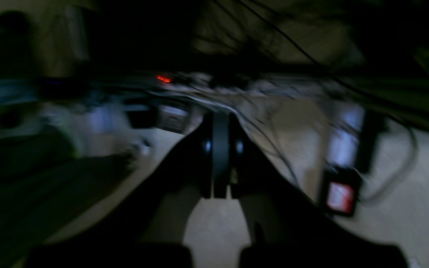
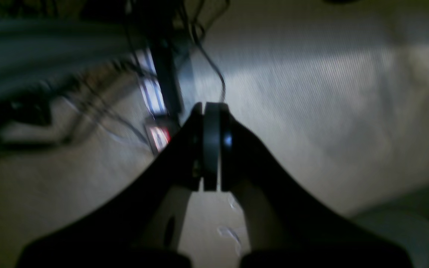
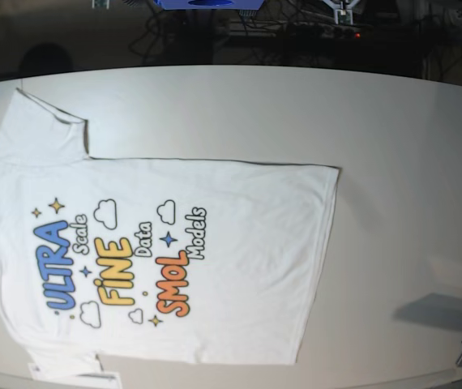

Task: Fold the T-shirt properly

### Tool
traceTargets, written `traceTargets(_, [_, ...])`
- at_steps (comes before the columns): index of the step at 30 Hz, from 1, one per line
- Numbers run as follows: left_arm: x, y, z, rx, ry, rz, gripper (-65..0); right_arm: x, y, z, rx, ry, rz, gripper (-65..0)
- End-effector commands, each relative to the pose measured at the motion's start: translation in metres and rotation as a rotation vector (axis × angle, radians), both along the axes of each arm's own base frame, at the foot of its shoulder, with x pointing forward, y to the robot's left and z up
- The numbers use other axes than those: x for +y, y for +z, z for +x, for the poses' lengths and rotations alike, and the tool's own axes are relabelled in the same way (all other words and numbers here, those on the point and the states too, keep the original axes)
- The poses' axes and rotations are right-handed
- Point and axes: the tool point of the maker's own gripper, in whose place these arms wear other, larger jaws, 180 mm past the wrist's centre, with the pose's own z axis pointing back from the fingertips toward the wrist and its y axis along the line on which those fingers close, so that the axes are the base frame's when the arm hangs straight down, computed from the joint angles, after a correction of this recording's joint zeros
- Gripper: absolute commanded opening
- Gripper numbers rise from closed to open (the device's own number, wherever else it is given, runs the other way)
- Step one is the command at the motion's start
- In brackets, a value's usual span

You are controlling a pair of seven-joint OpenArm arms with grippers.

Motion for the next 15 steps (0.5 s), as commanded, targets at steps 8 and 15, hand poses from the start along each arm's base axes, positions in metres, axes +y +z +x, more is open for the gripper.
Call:
traceTargets(8, [0.017,0.062,0.021,-0.2,-0.095,0.08,-65.0,-0.007,0.057,0.012,-0.124,0.003,-0.047,-65.0])
traceTargets(15, [0.009,0.107,0.044,-0.395,-0.189,0.101,-65.0,-0.03,0.096,0.032,-0.218,0.005,-0.114,-65.0])
